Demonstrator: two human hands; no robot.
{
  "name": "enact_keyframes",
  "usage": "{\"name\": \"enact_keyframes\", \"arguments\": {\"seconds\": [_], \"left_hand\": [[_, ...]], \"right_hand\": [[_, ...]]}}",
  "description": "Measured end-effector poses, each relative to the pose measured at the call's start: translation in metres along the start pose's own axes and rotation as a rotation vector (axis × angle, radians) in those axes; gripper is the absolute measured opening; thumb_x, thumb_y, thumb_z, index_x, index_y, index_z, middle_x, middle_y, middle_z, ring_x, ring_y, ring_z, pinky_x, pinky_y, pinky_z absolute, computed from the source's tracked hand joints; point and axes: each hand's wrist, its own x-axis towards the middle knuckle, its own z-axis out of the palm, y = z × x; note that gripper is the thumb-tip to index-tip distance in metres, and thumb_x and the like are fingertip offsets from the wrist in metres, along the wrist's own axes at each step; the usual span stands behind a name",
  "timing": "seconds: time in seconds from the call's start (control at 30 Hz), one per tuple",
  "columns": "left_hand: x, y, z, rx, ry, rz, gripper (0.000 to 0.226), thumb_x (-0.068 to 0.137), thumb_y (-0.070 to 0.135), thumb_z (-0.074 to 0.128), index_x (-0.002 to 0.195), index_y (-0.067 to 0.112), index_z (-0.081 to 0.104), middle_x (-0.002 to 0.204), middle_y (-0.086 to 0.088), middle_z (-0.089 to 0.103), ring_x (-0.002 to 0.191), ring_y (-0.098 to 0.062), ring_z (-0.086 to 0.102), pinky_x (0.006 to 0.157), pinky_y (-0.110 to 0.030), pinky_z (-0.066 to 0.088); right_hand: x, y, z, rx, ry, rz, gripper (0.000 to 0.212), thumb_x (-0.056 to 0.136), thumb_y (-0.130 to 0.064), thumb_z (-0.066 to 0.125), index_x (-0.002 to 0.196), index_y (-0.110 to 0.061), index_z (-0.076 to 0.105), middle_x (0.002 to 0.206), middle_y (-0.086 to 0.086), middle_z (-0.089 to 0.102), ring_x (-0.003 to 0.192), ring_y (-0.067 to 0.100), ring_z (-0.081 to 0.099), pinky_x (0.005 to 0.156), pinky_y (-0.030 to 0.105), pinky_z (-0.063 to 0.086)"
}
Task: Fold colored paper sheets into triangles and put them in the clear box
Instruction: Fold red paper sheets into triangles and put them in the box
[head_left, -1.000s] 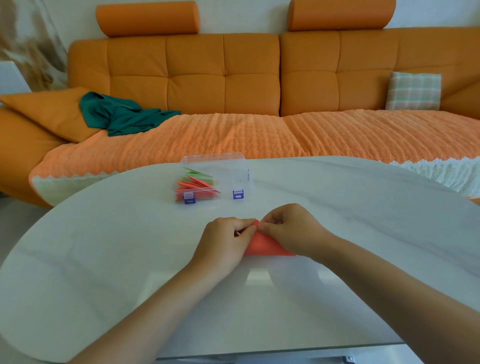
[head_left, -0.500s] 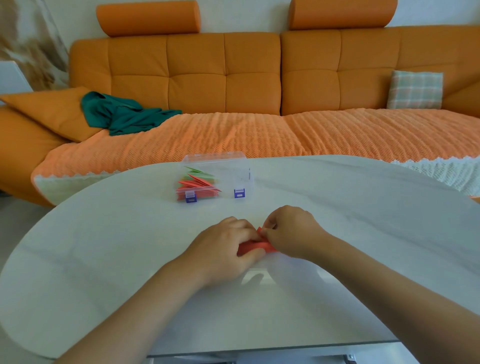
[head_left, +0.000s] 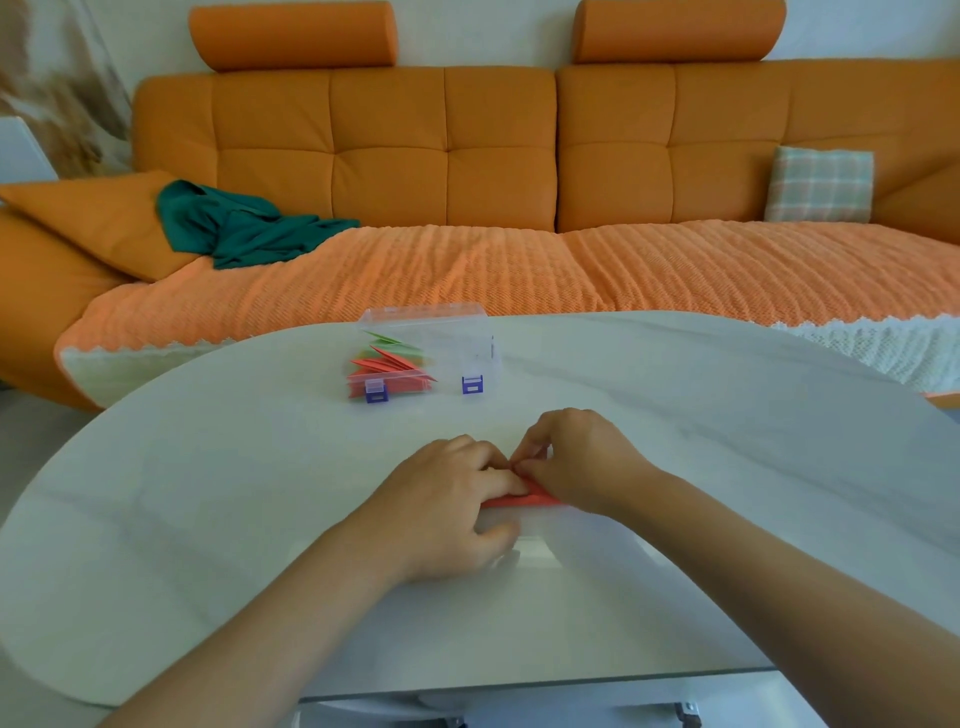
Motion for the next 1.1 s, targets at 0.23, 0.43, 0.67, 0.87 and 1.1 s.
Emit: {"name": "enact_keyframes", "arguments": {"seconds": [0.23,0.43,0.67,0.87,1.1], "left_hand": [[-0.015,0.011,0.002,0.093,0.022,0.054,0.054,0.087,0.053,0.045,0.140,0.043,0.049,0.133,0.011,0.054,0.121,-0.014,0.046,0.115,-0.021,0.004],[-0.020,0.018,0.005,0.116,0.018,0.034,0.060,0.090,0.054,0.029,0.144,0.034,0.048,0.145,0.015,0.049,0.143,-0.011,0.028,0.123,-0.045,-0.002],[-0.018,0.011,0.003,0.056,0.036,0.092,0.057,0.094,0.046,0.033,0.137,0.019,0.060,0.138,0.005,0.058,0.130,-0.013,0.046,0.115,-0.016,0.010],[-0.034,0.024,0.012,0.116,0.050,0.097,0.056,0.093,0.043,0.038,0.130,0.010,0.064,0.135,-0.001,0.061,0.126,-0.017,0.052,0.110,-0.029,0.040],[-0.041,0.029,0.017,-0.021,0.056,0.012,0.053,0.097,0.045,0.043,0.146,0.025,0.043,0.146,0.012,0.041,0.129,-0.007,0.036,0.107,-0.027,0.038]], "right_hand": [[0.001,0.005,0.001,0.030,-0.025,0.019,0.013,0.085,-0.031,0.068,0.076,-0.039,0.072,0.076,-0.019,0.064,0.081,0.006,0.062,0.074,0.024,0.051],[-0.002,0.002,0.002,-0.056,-0.012,-0.011,0.010,0.089,-0.035,0.065,0.085,-0.036,0.074,0.077,-0.019,0.062,0.084,0.007,0.061,0.080,0.024,0.045],[-0.001,0.001,0.003,-0.056,0.000,0.000,0.010,0.088,-0.037,0.067,0.079,-0.039,0.070,0.084,-0.017,0.065,0.088,0.009,0.062,0.083,0.026,0.046],[0.000,0.006,0.003,-0.083,0.012,-0.021,0.009,0.089,-0.035,0.066,0.091,-0.036,0.074,0.085,-0.020,0.061,0.089,0.009,0.061,0.087,0.028,0.047],[-0.004,0.003,0.008,-0.198,0.051,-0.087,0.015,0.093,-0.033,0.057,0.096,-0.035,0.072,0.096,-0.016,0.065,0.089,0.010,0.058,0.086,0.030,0.038]]}}
